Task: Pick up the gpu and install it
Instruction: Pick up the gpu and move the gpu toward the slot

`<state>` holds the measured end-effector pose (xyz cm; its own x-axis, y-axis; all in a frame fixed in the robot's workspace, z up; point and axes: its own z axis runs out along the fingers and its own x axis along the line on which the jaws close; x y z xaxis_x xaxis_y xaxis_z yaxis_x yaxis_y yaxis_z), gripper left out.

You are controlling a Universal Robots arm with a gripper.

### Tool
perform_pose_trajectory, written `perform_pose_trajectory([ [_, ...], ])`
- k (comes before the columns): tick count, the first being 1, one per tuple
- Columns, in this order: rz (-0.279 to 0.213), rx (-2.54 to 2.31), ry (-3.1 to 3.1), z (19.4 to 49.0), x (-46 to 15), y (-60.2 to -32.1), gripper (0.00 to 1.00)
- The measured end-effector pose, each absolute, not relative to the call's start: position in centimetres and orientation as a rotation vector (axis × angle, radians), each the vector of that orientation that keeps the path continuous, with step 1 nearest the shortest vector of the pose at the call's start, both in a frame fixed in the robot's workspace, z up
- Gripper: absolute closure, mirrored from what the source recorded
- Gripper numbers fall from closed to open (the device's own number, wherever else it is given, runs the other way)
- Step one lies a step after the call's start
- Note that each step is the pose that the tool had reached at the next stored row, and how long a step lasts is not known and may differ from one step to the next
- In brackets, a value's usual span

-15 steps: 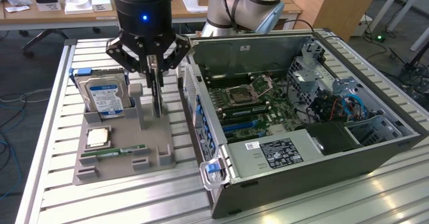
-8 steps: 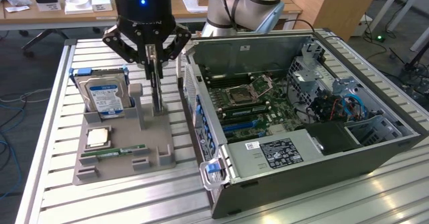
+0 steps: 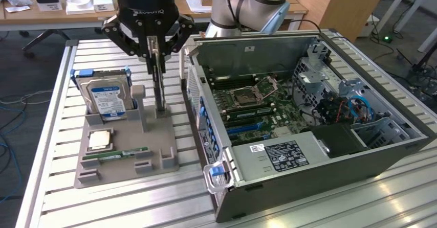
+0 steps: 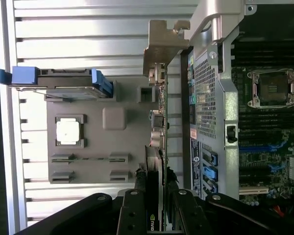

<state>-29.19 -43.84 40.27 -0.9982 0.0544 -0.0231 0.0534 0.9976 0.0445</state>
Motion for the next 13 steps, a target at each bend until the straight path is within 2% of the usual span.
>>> perform_pose_trajectory([
  [13,0.068,0.084,3.115,42.4,-29.2,-43.8,0.74],
])
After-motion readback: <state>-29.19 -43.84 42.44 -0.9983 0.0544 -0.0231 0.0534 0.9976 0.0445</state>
